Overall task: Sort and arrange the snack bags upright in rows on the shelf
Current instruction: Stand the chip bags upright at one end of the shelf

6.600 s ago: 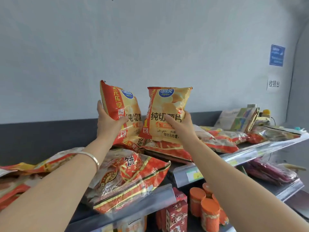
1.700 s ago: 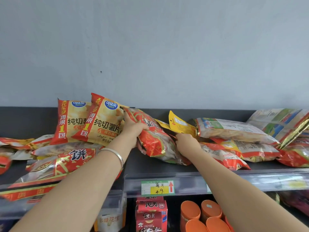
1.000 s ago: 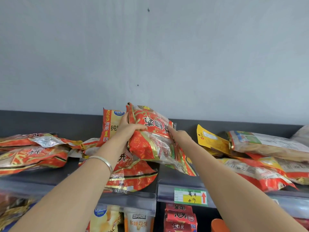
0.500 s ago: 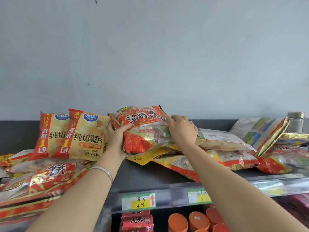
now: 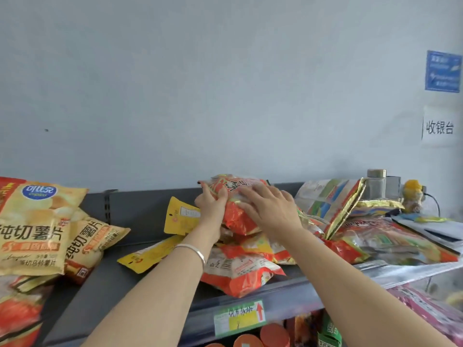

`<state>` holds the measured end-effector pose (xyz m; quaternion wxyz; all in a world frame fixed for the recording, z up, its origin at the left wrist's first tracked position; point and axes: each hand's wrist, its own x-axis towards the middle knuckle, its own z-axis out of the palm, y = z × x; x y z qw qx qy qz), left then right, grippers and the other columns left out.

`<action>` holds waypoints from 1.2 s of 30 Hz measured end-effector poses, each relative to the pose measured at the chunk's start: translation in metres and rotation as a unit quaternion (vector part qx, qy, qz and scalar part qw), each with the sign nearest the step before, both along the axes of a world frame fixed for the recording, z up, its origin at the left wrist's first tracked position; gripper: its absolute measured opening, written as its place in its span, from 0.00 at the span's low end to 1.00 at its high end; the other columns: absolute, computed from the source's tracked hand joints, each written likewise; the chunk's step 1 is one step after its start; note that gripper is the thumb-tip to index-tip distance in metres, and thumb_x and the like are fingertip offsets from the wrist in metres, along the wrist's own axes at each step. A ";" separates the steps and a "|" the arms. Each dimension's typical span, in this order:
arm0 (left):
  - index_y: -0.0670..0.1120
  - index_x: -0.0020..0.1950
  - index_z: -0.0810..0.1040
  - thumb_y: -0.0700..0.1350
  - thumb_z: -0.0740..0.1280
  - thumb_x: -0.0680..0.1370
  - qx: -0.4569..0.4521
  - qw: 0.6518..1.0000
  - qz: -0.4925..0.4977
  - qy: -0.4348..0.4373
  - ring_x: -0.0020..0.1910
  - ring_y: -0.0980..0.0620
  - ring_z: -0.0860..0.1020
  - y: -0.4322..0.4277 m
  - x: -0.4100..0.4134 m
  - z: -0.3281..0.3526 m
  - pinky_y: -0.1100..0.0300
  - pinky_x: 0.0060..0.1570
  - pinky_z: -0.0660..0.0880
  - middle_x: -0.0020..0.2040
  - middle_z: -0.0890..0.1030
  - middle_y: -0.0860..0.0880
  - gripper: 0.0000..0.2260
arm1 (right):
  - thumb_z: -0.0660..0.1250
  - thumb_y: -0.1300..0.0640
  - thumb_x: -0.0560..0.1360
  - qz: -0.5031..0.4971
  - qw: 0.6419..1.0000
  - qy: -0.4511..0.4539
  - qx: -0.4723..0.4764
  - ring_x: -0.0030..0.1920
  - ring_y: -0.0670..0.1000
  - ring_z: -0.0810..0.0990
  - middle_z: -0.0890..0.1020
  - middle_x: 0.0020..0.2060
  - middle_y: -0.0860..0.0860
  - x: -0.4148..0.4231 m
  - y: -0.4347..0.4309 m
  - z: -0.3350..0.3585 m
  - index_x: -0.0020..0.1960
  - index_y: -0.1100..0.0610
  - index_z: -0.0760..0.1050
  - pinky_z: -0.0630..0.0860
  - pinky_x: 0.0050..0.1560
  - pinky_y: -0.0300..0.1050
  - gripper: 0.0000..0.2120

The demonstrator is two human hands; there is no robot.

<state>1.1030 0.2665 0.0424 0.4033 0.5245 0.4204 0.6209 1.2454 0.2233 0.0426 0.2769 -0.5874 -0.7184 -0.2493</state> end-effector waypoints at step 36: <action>0.56 0.74 0.58 0.56 0.71 0.71 0.002 0.781 0.436 0.447 0.71 0.42 0.61 -0.042 -0.369 -0.004 0.44 0.64 0.66 0.73 0.59 0.45 0.35 | 0.59 0.46 0.80 0.291 0.895 0.180 -0.284 0.67 0.56 0.71 0.70 0.69 0.57 -0.347 0.045 -0.013 0.76 0.57 0.57 0.71 0.54 0.45 0.29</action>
